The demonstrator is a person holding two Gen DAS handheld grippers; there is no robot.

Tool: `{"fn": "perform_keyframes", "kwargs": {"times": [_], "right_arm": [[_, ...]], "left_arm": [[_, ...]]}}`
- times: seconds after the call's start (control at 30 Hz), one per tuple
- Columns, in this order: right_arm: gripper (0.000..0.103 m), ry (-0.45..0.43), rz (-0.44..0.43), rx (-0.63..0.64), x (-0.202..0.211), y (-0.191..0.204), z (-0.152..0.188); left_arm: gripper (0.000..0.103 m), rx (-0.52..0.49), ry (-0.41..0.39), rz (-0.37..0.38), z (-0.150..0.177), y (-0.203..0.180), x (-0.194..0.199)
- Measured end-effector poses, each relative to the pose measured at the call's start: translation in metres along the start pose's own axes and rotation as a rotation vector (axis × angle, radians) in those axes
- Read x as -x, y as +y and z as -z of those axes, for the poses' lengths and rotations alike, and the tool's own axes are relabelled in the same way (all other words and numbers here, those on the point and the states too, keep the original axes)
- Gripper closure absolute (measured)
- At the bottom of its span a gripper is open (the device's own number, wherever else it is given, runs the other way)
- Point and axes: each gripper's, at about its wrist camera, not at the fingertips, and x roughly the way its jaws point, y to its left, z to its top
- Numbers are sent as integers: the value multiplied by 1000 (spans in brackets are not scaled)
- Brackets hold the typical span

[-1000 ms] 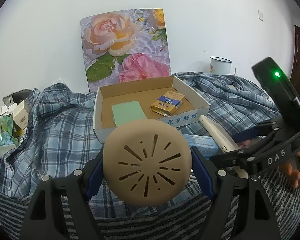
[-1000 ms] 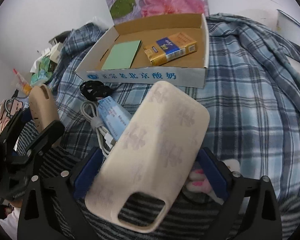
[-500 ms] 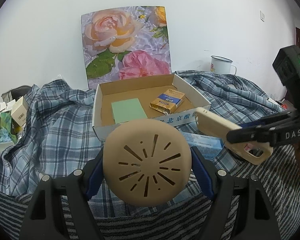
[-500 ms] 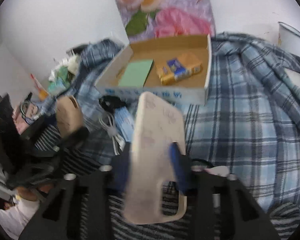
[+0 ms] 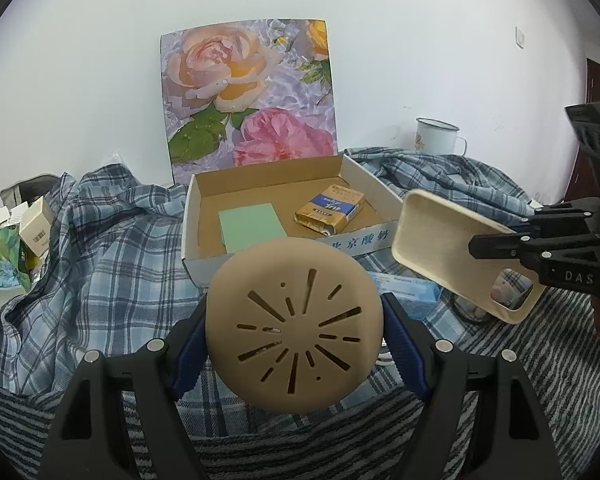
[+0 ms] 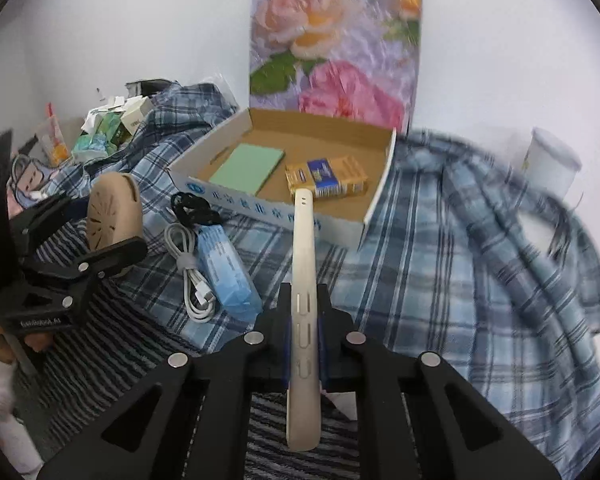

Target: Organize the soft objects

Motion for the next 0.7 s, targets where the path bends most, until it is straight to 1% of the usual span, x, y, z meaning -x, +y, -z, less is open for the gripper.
{"fn": "perform_keyframes", "kwargs": {"times": [0.1,0.17,0.23,0.37,0.47,0.7], "right_arm": [[94,-67,40,48,12,12,-2],[94,-112,42,60,21,18,-5],[94,-161,45,71,32,23,-10],[94,-248,36,76,52,30,-22],[95,-309,24,81,69,34,-31],[95,-416,14,115,101,45,-45]], "left_arm": [[23,10,-15,9,-2,2,4],[23,17,-27,9,-5,4,8],[23,15,-47,-8,-9,4,14],[23,37,-84,-7,-19,9,29],[23,37,-127,-24,-32,10,45],[23,27,-212,-37,-62,7,80]]}}
